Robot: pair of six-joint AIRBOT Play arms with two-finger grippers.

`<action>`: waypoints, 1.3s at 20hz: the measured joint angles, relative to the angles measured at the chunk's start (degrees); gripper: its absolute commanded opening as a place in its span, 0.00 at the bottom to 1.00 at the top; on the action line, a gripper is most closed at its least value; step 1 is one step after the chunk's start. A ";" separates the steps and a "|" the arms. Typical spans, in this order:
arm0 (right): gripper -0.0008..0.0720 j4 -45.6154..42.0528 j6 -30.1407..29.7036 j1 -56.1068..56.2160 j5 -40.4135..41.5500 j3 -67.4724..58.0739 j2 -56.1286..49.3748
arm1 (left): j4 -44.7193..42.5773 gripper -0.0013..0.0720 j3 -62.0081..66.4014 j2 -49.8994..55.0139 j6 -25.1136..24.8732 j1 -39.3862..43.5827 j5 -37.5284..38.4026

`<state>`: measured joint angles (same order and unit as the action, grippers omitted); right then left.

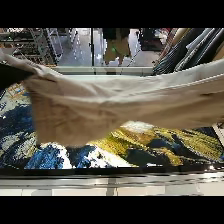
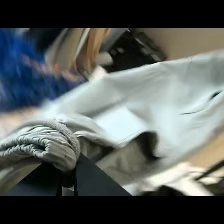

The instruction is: Fold the clothes and pants, and hang the long-sleeved shirts on hangers.

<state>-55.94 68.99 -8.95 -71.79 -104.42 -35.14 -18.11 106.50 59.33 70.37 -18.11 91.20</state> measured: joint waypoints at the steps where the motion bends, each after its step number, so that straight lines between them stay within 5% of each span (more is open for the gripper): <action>1: 0.03 0.13 -0.37 0.00 0.76 -3.02 -0.70 | -0.46 0.04 2.03 -2.47 -0.63 -0.81 -0.57; 7: 0.03 3.61 -2.40 0.04 0.48 -8.13 -16.61 | -12.87 0.04 2.36 -2.86 1.36 -1.38 -7.69; 12: 0.03 8.20 -4.63 2.86 -0.22 -3.72 -39.23 | -19.76 0.04 -10.84 11.08 2.12 5.14 -15.85; 20: 0.03 7.58 -6.12 9.64 14.80 -1.68 -61.22 | -21.62 0.04 -13.40 36.15 2.05 8.79 -37.18; 26: 0.03 7.30 -4.87 11.69 -0.42 -1.03 -63.25 | -25.81 0.04 -12.11 41.07 1.66 7.30 -39.32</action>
<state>-48.64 64.12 2.74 -72.20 -105.45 -98.39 -43.92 94.39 100.40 72.03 -10.81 51.88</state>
